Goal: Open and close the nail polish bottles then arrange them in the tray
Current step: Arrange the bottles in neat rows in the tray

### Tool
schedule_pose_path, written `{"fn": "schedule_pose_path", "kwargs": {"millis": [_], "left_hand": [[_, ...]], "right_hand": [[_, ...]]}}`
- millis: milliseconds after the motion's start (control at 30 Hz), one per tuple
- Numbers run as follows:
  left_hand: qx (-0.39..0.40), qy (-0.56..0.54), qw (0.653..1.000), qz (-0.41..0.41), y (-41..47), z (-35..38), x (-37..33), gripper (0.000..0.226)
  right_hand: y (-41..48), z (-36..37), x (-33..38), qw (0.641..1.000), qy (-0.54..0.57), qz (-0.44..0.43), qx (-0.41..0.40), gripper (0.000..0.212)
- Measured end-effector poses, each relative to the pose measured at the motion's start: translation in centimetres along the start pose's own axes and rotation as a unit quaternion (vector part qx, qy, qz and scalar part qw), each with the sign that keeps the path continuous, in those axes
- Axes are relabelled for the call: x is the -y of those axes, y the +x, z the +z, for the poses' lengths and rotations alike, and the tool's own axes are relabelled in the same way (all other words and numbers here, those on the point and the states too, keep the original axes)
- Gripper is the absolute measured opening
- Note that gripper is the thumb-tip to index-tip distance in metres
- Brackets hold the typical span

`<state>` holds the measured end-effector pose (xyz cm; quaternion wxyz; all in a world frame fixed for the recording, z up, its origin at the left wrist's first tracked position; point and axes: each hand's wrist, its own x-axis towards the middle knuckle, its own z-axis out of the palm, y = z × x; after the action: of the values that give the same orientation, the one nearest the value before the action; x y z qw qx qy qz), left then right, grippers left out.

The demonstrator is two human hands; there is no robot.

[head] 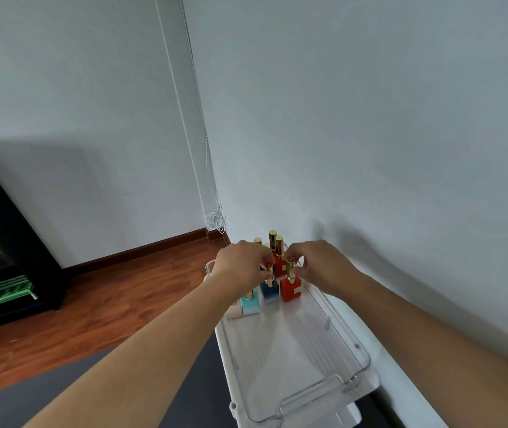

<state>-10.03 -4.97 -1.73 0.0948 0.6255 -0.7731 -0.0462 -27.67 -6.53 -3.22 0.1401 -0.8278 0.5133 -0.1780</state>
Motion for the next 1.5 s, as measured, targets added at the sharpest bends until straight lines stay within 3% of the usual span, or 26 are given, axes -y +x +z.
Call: {"fn": "schedule_pose_path", "kwargs": {"millis": [700, 1000, 1200, 1367, 1500], "left_hand": [[-0.058, 0.002, 0.998, -0.001, 2.1, 0.4, 0.4, 0.022], [-0.109, -0.025, 0.993, -0.039, 0.3, -3.4, 2.9, 0.015], [-0.091, -0.075, 0.991, -0.060, -2.9, -3.9, 5.4, 0.014], [-0.046, -0.099, 0.992, -0.059, -5.3, -2.3, 6.2, 0.015], [-0.027, -0.089, 0.994, -0.050, -5.9, -0.9, 6.3, 0.020]], "right_hand": [[2.8, -0.3, -0.8, 1.000, 0.022, 0.001, -0.022, 0.027], [3.0, -2.6, 1.3, 0.995, 0.023, -0.056, -0.077, 0.021], [2.2, -1.3, 4.5, 0.994, 0.056, -0.093, -0.022, 0.020], [1.5, 1.4, 5.5, 0.994, 0.006, -0.101, 0.029, 0.033], [1.4, 3.2, 5.5, 0.995, -0.018, -0.094, 0.043, 0.031]]}}
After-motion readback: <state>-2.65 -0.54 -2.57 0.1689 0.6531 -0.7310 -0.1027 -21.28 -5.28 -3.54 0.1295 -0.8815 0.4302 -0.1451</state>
